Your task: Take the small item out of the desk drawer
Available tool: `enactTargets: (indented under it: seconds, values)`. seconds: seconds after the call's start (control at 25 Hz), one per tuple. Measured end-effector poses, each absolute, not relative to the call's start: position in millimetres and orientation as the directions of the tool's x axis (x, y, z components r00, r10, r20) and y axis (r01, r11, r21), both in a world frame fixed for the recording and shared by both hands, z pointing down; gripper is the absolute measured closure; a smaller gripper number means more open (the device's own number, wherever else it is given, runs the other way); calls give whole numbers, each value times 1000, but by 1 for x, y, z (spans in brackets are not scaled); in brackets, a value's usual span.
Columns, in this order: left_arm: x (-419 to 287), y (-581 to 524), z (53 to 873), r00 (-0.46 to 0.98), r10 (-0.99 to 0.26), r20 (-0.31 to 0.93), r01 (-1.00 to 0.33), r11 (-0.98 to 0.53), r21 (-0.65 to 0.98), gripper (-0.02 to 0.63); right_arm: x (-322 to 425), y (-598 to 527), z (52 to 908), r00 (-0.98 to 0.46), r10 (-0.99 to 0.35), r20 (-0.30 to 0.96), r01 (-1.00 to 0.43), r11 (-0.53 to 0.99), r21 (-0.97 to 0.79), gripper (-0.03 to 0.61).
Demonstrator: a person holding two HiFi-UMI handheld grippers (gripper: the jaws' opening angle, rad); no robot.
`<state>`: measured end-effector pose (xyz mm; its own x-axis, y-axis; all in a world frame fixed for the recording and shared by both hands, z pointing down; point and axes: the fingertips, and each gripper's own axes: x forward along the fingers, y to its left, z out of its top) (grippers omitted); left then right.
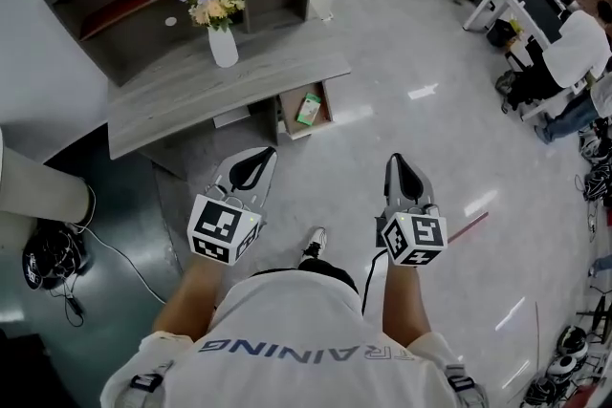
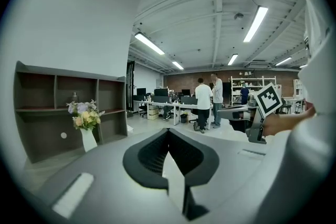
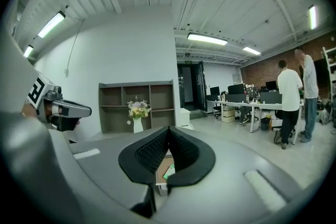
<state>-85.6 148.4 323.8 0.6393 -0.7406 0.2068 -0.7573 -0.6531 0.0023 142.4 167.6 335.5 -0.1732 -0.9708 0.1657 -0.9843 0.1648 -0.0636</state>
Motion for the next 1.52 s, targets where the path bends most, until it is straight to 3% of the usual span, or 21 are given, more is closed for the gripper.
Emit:
enactTargets:
  seconds: [0.48,0.8,1.2,1.52]
  values:
    - [-15,65,332,572,-773,274,-801,-599,-20,615,217,63,364,-274,-935,224,-960,251,-123,563]
    - [-21,7,350,577,-757,306,-796,-606,3,615,204,8,389,-294,-920,260,-953,263,-148,563]
    - [-82,-77,379,644,-705,299,-751,-657,67,615,127,-53,389,-217,-928,303,-976,204,-75,563]
    - [-116,-111,386,632,-713,303,-762,-642,77,615,96,-85,398,-233,-917,325,-973,219,-80,563]
